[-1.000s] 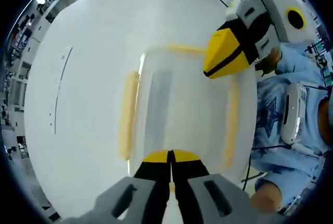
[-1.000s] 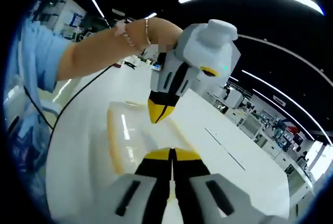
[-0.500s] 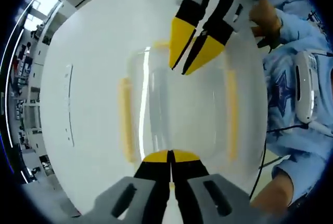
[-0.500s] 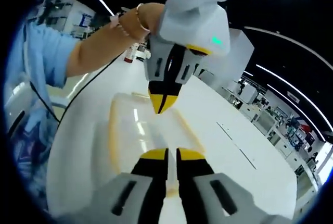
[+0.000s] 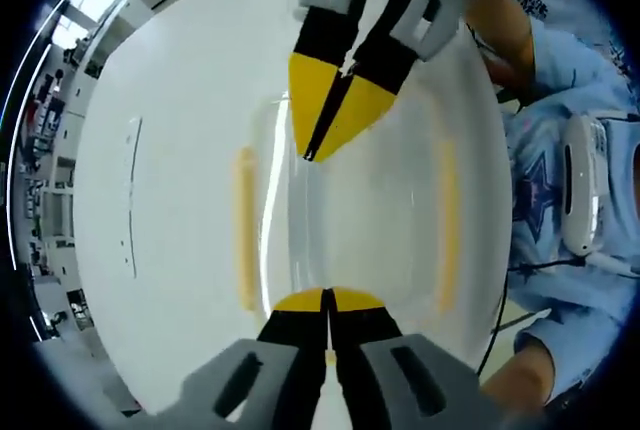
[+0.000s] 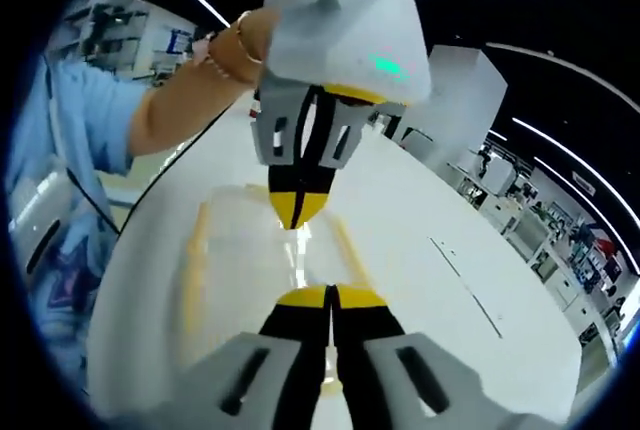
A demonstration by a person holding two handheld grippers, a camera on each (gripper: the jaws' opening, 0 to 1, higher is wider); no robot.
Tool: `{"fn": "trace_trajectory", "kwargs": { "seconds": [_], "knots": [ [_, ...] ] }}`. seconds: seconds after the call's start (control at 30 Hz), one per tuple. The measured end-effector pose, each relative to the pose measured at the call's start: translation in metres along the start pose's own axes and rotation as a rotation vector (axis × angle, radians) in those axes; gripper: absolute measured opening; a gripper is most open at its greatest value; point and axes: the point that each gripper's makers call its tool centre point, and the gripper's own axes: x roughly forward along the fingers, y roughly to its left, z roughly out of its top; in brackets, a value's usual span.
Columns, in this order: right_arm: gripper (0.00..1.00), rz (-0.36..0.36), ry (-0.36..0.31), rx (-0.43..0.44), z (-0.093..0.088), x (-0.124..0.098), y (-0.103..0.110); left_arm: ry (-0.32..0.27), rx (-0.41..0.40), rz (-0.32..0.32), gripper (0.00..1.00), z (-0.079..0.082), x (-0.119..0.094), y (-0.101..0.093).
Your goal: Snap each plastic latch of the storage box into its locked position after aligning the lid with the box until every specified latch is closed and the lid sits flush.
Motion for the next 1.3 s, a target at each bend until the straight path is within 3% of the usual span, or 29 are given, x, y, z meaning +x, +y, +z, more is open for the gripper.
{"fn": "trace_trajectory", "kwargs": {
  "seconds": [0.17, 0.5, 0.67, 0.73, 0.8, 0.97, 1.13, 1.3],
  "knots": [
    [0.0, 0.05, 0.027, 0.004, -0.001, 0.011, -0.009, -0.025, -0.017, -0.001, 0.0, 0.001, 0.001, -0.001],
    [0.0, 0.097, 0.165, -0.046, -0.011, 0.051, -0.039, -0.029, -0.026, 0.019, 0.0, 0.004, 0.001, -0.003],
    [0.0, 0.226, 0.196, -0.035, -0.01, 0.064, -0.032, -0.055, -0.049, 0.009, 0.0, 0.006, 0.001, -0.004],
    [0.0, 0.247, 0.231, -0.041, -0.014, 0.064, -0.034, -0.058, -0.046, 0.012, 0.0, 0.006, 0.001, -0.005],
    [0.0, 0.299, 0.238, -0.002, -0.014, 0.064, -0.03, -0.05, -0.04, 0.02, 0.0, 0.007, 0.001, -0.005],
    [0.0, 0.353, 0.246, -0.005, -0.015, 0.069, -0.031, -0.023, -0.04, 0.025, 0.0, 0.007, 0.001, -0.004],
    [0.0, 0.451, 0.229, 0.035, -0.013, 0.072, -0.028, 0.002, -0.036, 0.032, 0.0, 0.006, 0.001, -0.003],
    [0.0, 0.526, 0.245, 0.037, -0.013, 0.075, -0.027, -0.008, -0.055, 0.031, 0.0, 0.005, 0.001, -0.002]
  ]
}}
